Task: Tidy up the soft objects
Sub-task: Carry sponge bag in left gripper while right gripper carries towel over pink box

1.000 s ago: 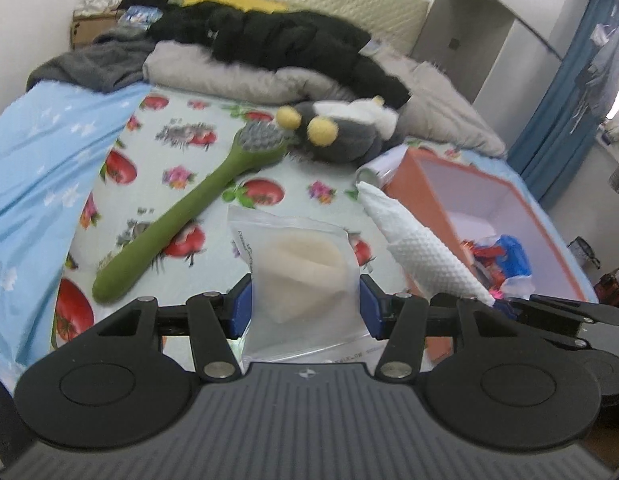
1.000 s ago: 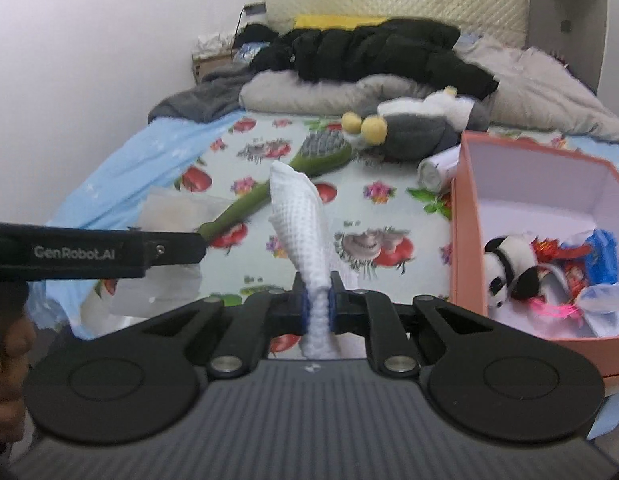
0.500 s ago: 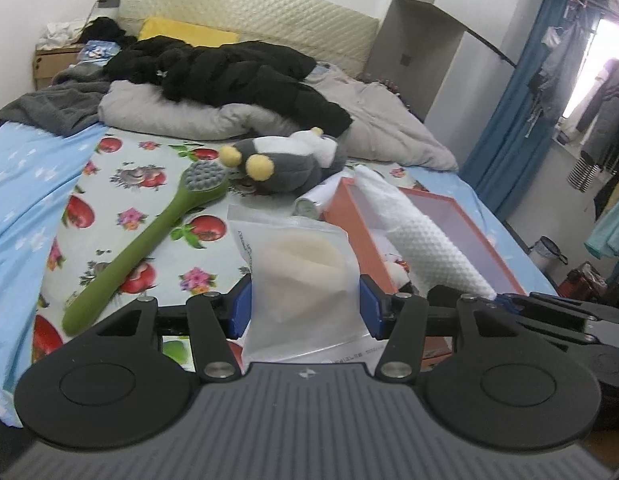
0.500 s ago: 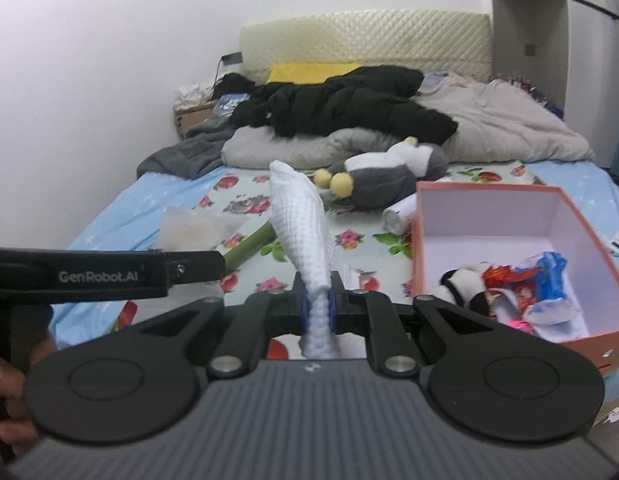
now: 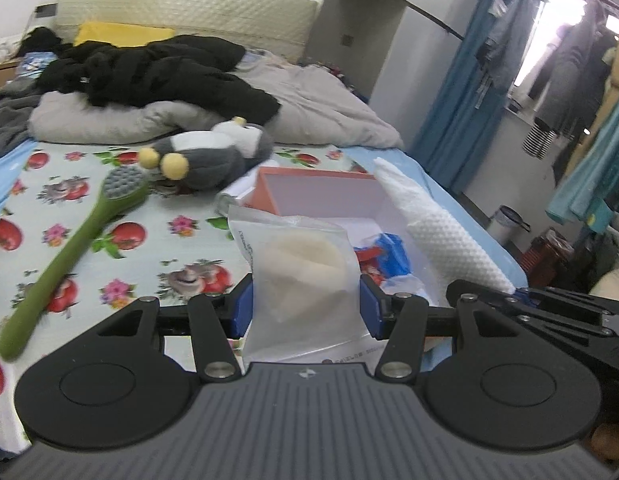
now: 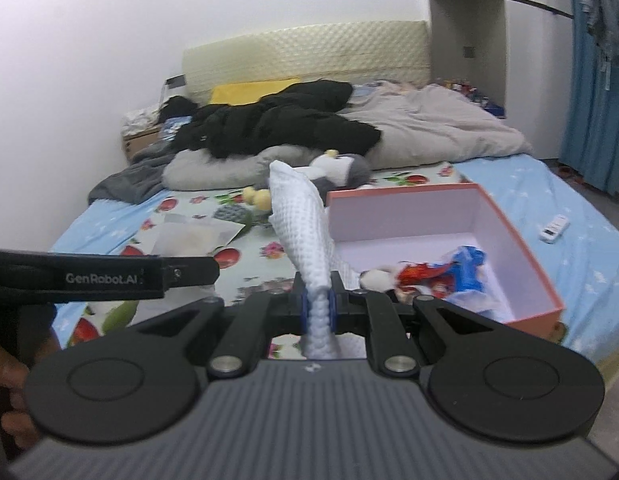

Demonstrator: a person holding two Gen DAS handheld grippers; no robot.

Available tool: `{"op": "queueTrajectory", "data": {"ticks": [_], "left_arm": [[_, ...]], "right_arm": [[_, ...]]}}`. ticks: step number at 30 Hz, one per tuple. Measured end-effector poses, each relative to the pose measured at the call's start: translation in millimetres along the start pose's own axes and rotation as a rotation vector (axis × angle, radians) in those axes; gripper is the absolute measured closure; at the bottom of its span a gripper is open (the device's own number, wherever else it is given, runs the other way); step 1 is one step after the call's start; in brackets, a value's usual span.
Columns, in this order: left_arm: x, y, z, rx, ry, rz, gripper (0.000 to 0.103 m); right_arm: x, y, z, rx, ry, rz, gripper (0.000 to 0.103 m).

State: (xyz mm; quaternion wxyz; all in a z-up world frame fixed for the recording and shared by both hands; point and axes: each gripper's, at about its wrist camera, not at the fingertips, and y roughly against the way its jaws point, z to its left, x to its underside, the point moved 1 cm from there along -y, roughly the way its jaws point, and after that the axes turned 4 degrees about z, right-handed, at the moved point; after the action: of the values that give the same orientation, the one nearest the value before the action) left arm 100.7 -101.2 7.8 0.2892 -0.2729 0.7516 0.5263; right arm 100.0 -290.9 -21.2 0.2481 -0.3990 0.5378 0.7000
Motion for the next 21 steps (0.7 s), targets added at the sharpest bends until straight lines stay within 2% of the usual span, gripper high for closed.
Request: {"op": "queueTrajectory", "data": {"ticks": [4, 8, 12, 21], "left_arm": [[-3.4, -19.4, -12.2, 0.031, -0.017, 0.018, 0.044], [-11.8, -51.3, -18.3, 0.066, -0.03, 0.087, 0.044], [-24.5, -83.6, -25.3, 0.059, -0.071, 0.122, 0.044], [-60.3, -167.6, -29.1, 0.055, -0.11, 0.183, 0.044]], "right_arm": [[4.4, 3.2, -19.8, 0.035, -0.028, 0.0, 0.089], [12.7, -11.1, -37.0, 0.05, -0.062, 0.009, 0.089], [15.5, -32.2, -57.6, 0.05, -0.112, 0.015, 0.089], [2.9, -84.1, -91.7, 0.064, -0.121, -0.011, 0.088]]}}
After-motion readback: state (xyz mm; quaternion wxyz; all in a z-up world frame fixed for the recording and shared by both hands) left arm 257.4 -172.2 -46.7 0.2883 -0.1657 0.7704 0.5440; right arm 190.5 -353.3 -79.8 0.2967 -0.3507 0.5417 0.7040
